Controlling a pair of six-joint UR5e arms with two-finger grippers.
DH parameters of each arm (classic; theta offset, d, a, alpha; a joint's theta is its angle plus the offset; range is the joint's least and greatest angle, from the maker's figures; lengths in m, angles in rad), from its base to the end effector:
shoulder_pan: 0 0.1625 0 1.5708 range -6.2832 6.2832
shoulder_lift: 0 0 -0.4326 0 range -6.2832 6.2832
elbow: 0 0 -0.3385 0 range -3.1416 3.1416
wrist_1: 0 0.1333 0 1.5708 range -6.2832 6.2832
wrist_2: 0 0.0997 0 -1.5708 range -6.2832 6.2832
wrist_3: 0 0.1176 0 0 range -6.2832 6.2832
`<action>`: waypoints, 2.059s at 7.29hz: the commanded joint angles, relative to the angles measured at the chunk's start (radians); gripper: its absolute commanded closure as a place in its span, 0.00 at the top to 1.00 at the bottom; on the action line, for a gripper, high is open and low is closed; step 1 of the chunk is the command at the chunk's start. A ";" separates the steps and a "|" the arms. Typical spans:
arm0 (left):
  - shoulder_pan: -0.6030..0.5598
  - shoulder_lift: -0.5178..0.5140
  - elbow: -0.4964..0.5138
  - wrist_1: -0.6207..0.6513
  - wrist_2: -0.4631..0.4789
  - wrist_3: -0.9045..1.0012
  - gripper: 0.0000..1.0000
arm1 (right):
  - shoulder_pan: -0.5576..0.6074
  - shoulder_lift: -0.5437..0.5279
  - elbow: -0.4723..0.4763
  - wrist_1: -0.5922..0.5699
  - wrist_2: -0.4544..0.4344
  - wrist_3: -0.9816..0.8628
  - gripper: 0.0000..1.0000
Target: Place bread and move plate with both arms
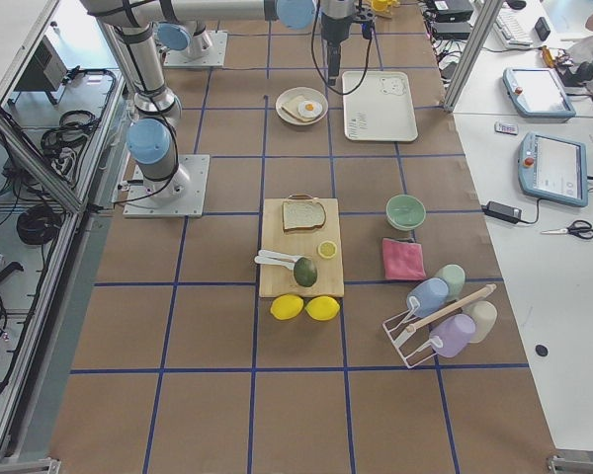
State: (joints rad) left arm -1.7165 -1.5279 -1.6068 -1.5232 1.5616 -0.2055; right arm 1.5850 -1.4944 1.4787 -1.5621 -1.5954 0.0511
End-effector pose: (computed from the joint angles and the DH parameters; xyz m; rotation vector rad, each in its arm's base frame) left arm -0.1948 -0.4019 0.4850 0.0929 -3.1206 0.0813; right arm 0.1371 -0.4701 0.4823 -0.0576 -3.1167 0.0122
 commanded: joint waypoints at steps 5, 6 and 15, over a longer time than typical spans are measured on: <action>0.002 0.002 -0.002 0.000 -0.002 0.000 1.00 | 0.000 0.000 0.000 0.002 -0.001 0.001 1.00; 0.002 0.002 -0.004 0.000 -0.002 0.000 1.00 | 0.000 0.002 0.002 0.000 -0.001 0.001 1.00; 0.000 0.006 -0.007 -0.002 0.000 0.000 1.00 | -0.008 0.011 0.032 -0.015 -0.018 0.003 1.00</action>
State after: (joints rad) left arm -1.7165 -1.5229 -1.6137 -1.5247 1.5616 -0.2055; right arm 1.5821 -1.4837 1.4989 -1.5648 -1.6117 0.0520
